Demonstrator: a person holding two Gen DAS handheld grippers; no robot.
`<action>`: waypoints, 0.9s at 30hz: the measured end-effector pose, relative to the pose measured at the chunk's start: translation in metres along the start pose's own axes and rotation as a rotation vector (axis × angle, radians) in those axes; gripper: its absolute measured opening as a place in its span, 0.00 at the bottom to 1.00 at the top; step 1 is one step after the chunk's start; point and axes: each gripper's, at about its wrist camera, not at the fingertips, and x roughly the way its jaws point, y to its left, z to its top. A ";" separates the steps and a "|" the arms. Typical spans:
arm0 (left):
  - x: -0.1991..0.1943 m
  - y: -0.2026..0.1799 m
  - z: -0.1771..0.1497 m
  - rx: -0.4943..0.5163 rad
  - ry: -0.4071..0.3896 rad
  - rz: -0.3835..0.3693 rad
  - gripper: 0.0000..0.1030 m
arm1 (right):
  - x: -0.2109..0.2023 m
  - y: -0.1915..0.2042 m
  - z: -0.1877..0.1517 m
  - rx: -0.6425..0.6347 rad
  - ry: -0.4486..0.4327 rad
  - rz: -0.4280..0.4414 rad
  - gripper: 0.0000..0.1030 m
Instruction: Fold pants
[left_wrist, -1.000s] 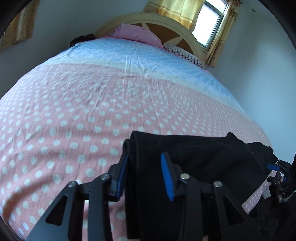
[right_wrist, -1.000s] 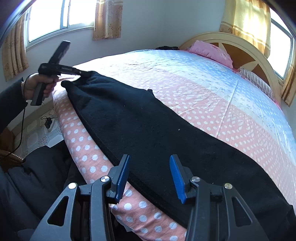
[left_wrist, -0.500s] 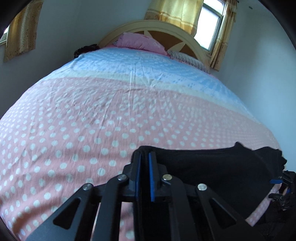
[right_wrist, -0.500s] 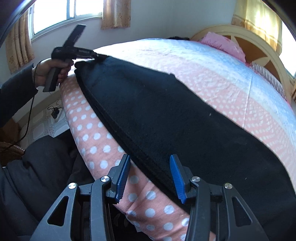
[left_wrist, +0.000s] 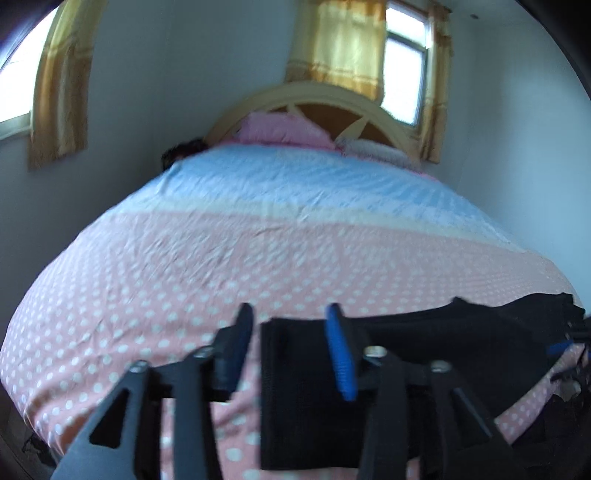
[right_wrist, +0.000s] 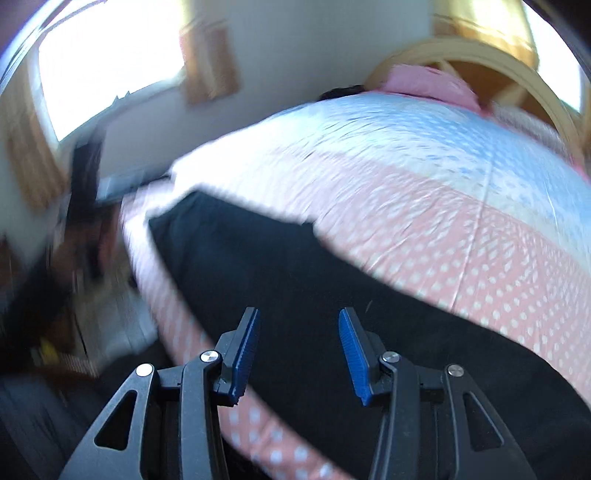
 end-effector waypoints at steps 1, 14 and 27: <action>-0.003 -0.013 0.001 0.011 -0.014 -0.027 0.56 | 0.006 -0.011 0.012 0.062 -0.007 0.015 0.45; 0.046 -0.149 -0.065 0.258 0.228 -0.320 0.59 | 0.127 -0.055 0.070 0.470 0.158 0.248 0.36; 0.048 -0.145 -0.071 0.266 0.207 -0.367 0.62 | 0.135 -0.047 0.069 0.444 0.140 0.191 0.22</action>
